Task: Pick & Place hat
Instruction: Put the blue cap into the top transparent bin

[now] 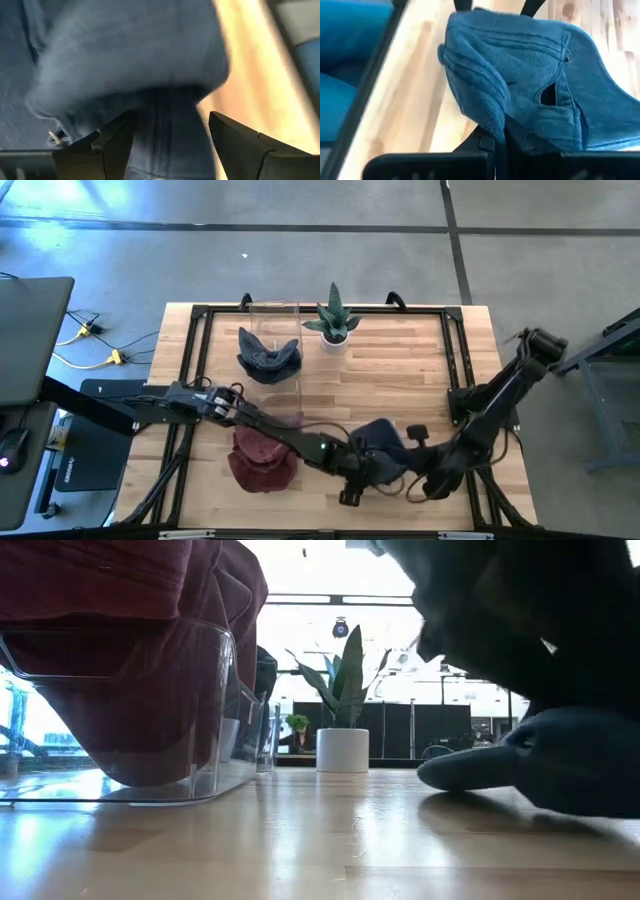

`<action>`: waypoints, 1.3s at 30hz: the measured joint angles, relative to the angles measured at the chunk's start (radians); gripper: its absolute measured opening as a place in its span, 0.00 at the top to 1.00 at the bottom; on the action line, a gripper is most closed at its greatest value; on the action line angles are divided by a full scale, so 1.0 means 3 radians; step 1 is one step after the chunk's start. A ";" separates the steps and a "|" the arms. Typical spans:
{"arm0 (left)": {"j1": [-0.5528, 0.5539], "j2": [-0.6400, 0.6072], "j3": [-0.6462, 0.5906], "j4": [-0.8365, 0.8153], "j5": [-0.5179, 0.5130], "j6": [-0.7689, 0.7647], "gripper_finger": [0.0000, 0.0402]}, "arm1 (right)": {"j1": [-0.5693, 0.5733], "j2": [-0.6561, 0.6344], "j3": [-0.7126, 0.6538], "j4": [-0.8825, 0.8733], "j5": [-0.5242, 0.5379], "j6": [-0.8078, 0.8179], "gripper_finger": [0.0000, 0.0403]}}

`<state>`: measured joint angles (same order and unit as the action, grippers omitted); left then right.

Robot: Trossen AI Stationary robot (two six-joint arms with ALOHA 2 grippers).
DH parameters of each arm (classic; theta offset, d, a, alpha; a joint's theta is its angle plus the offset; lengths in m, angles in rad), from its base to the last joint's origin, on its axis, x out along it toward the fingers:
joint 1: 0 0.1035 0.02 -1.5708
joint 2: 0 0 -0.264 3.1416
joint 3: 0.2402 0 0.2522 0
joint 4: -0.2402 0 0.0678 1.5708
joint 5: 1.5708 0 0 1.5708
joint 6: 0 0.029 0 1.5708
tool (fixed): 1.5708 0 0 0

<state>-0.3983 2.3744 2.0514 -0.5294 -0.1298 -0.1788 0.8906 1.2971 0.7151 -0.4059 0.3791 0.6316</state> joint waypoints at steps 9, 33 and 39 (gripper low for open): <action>-0.0195 0.0190 -0.0008 0.0198 0.0014 0.0381 0.38 | 0.0000 -0.0538 -0.0683 0.0820 -0.0029 0.0020 0.99; -0.0203 -0.0021 0.0254 -0.0319 -0.0663 0.0204 0.38 | 0.0061 -0.0343 -0.0679 0.1198 -0.0247 0.0208 0.98; -0.0200 0.0201 0.0259 0.0609 -0.0690 0.0143 0.38 | 0.0061 -0.0332 -0.0679 0.1250 -0.0168 0.0139 0.99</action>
<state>-0.4583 2.4348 2.1292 -0.3466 -0.3368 -0.1359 0.9089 1.1976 0.5114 -0.0310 0.3286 0.6732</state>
